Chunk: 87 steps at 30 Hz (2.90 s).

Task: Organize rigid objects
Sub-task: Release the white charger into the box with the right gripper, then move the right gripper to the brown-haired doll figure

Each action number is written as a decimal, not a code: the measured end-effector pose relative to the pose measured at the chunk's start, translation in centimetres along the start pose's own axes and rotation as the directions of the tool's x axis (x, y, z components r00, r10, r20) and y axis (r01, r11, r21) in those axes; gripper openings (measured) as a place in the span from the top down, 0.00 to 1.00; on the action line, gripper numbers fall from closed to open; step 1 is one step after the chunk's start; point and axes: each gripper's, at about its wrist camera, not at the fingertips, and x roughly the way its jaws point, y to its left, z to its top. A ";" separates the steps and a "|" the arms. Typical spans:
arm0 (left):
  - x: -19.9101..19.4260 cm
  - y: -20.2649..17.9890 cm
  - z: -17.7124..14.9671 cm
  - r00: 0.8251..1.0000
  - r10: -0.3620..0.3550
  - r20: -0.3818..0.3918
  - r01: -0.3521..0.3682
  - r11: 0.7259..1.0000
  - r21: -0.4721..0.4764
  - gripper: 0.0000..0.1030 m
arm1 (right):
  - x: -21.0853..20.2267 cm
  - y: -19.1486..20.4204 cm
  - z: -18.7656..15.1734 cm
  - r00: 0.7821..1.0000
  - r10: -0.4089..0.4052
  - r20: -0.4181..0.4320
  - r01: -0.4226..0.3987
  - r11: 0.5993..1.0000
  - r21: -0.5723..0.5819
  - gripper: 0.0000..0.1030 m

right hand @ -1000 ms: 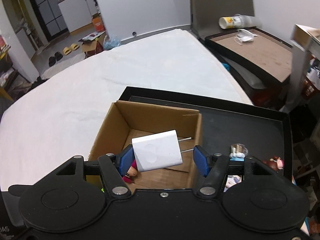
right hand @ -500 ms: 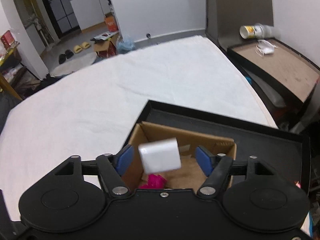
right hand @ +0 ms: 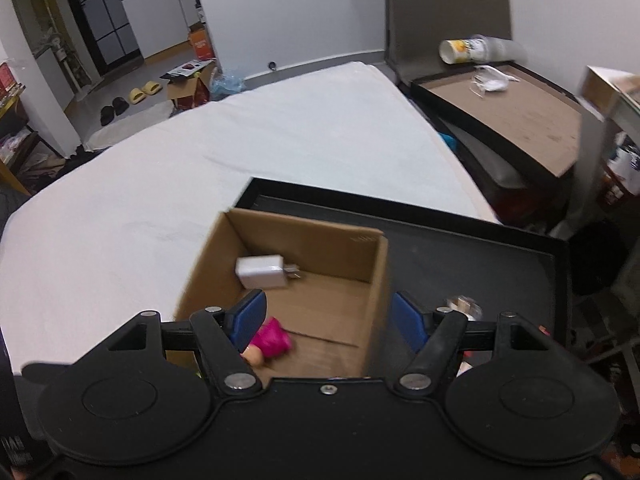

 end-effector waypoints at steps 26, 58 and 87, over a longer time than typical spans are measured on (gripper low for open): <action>0.0 -0.5 0.1 1.000 0.025 -0.004 -0.025 1.000 0.010 0.88 | -2.4 -12.3 -6.4 0.993 -0.121 -0.004 0.120 0.972 0.204 0.31; 0.4 -0.5 0.0 0.999 0.039 -0.008 -0.039 0.999 0.004 0.88 | 5.9 -15.4 -7.3 0.974 -0.193 0.118 0.184 0.980 0.081 0.31; 1.4 -1.2 0.3 0.997 0.078 -0.028 -0.078 0.997 0.014 0.88 | 8.3 -14.6 -9.0 0.979 -0.201 0.030 0.201 0.979 0.021 0.54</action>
